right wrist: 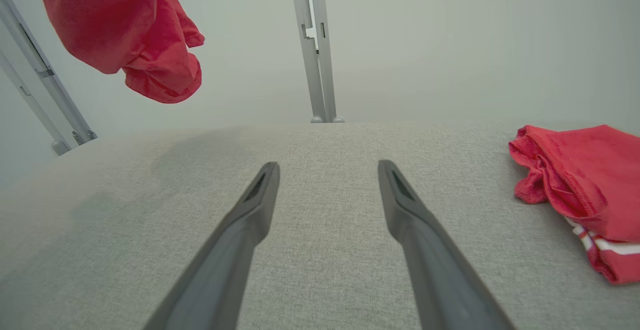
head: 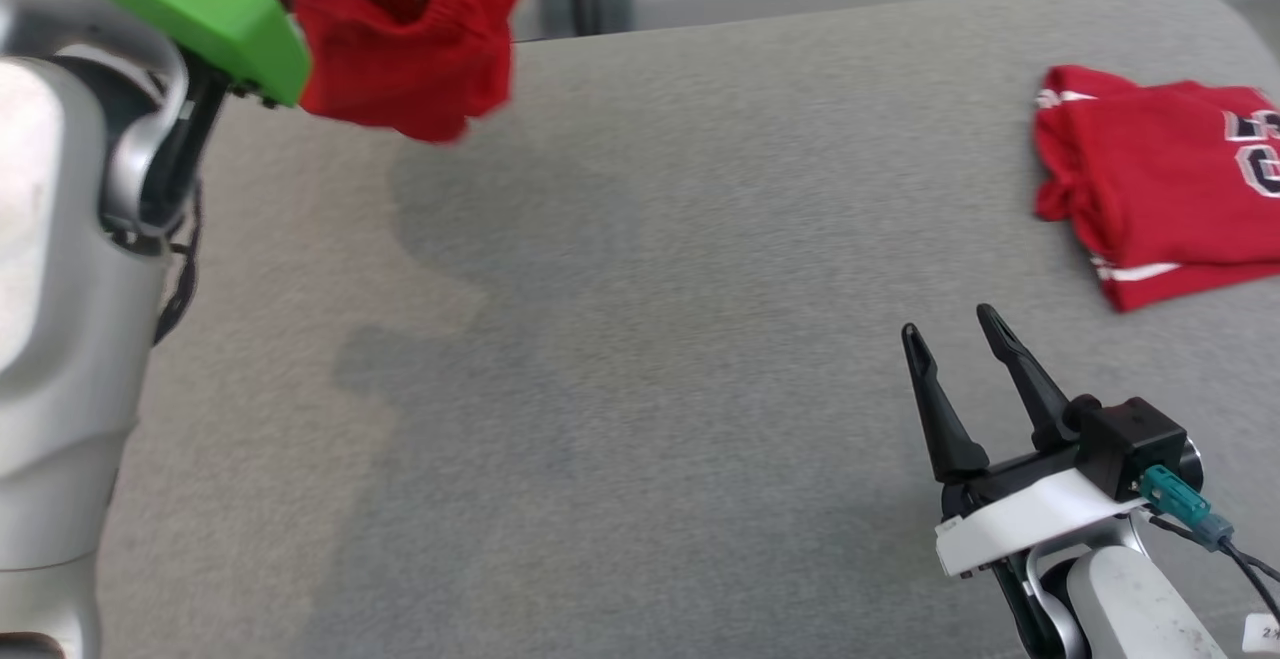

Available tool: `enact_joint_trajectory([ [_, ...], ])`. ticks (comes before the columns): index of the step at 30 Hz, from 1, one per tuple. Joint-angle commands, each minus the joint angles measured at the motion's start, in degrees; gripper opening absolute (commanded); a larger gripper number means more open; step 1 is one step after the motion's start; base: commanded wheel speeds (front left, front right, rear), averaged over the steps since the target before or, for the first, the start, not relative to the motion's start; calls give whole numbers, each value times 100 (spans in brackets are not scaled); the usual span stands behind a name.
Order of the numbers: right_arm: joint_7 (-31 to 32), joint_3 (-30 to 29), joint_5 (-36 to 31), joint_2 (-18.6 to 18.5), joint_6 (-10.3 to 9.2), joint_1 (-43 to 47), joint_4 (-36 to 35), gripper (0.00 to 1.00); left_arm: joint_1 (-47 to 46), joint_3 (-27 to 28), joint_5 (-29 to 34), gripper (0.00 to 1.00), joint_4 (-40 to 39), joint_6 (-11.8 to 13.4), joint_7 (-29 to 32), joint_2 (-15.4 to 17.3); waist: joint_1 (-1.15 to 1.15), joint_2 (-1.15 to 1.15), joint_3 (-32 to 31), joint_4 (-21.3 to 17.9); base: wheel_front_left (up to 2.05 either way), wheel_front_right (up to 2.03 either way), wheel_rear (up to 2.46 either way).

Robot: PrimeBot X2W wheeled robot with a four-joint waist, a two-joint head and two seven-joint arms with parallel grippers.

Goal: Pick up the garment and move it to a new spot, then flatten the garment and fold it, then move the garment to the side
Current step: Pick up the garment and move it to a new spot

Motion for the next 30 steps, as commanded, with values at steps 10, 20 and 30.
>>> enact_joint_trajectory([
  [10,-12,-195,43,34,-9,289,-87,100,852,-360,-577,0,-641,69,154,-630,0,0,-630,-1339,0,0,0],
  [20,-13,-290,15,-44,-9,344,-123,100,2981,-923,-801,0,186,37,-527,-704,0,0,-467,-1158,0,0,0],
  [30,-13,-121,18,-139,-9,354,-104,100,3466,-730,-737,100,1365,296,-1598,-807,0,0,-625,-837,0,0,0],
])
